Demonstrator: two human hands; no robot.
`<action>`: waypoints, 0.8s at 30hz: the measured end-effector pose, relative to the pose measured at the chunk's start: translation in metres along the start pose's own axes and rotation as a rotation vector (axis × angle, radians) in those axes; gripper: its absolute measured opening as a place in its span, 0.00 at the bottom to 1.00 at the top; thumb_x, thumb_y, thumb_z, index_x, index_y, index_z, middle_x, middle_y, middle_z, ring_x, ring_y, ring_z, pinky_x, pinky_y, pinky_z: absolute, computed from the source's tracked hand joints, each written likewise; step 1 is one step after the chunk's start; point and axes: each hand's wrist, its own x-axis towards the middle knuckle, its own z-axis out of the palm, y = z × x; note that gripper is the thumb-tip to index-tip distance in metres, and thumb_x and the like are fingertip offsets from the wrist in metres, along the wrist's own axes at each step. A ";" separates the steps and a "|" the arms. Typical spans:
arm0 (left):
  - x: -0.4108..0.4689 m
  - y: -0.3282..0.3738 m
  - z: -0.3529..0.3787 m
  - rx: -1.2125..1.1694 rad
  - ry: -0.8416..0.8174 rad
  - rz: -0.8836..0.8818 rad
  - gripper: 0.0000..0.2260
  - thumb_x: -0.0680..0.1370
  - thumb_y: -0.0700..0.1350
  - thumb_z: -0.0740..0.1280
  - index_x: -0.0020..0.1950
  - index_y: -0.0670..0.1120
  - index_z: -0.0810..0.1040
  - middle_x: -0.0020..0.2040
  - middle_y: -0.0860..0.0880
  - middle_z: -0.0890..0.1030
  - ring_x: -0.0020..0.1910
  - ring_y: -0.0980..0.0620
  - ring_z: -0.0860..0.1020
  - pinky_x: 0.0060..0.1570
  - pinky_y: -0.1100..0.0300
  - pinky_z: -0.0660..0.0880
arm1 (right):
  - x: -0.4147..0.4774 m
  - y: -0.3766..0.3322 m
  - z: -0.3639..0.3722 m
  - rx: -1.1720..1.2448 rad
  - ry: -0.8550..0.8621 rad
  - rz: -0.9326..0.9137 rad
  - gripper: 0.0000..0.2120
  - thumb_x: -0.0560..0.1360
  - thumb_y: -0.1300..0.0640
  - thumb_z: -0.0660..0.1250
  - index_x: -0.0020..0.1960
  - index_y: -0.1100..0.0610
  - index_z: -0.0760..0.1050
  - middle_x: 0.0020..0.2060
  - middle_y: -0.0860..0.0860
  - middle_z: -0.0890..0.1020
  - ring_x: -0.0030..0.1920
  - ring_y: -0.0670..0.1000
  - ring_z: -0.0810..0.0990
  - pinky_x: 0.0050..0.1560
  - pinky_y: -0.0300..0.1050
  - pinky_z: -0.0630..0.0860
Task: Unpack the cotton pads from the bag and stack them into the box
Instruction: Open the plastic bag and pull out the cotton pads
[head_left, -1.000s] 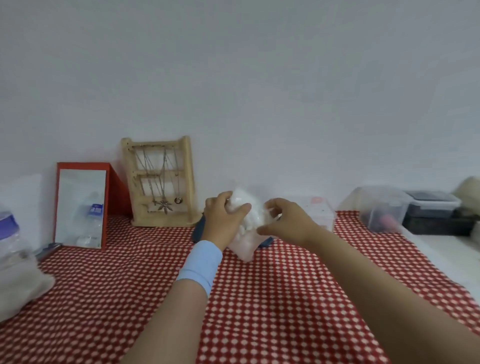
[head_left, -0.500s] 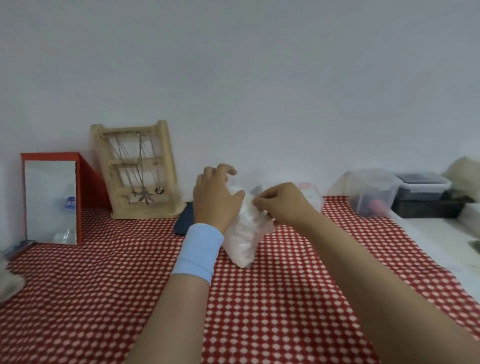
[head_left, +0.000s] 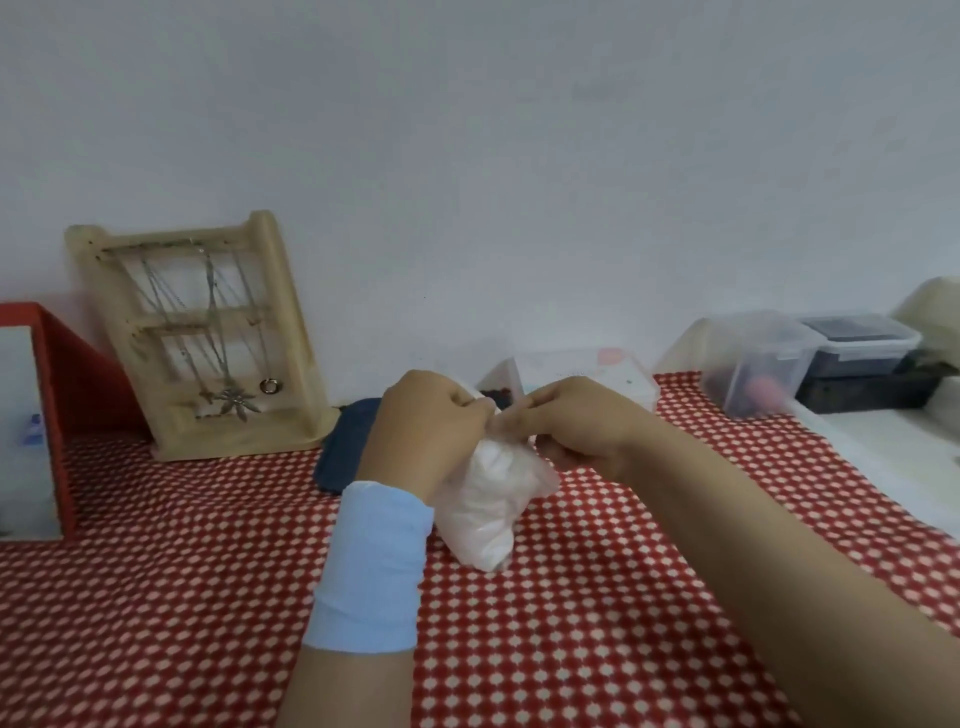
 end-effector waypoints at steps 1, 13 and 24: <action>-0.002 0.002 0.000 -0.031 -0.016 0.003 0.14 0.78 0.48 0.70 0.42 0.38 0.85 0.42 0.40 0.85 0.34 0.52 0.77 0.26 0.70 0.68 | 0.000 0.003 -0.002 0.035 -0.013 0.010 0.07 0.71 0.54 0.78 0.40 0.58 0.85 0.25 0.49 0.73 0.27 0.48 0.62 0.31 0.44 0.58; -0.017 0.022 0.015 -0.032 0.014 0.030 0.17 0.80 0.47 0.68 0.42 0.33 0.80 0.40 0.35 0.80 0.35 0.50 0.72 0.32 0.64 0.70 | -0.021 0.013 -0.010 -0.019 0.027 -0.070 0.08 0.78 0.57 0.69 0.43 0.61 0.82 0.34 0.53 0.81 0.30 0.51 0.75 0.31 0.46 0.73; -0.024 0.032 0.005 0.160 0.022 -0.024 0.16 0.74 0.55 0.73 0.44 0.41 0.87 0.42 0.45 0.87 0.42 0.48 0.84 0.42 0.51 0.81 | -0.011 0.025 -0.021 0.227 -0.092 0.134 0.09 0.72 0.58 0.77 0.49 0.63 0.84 0.34 0.51 0.81 0.27 0.46 0.68 0.26 0.39 0.65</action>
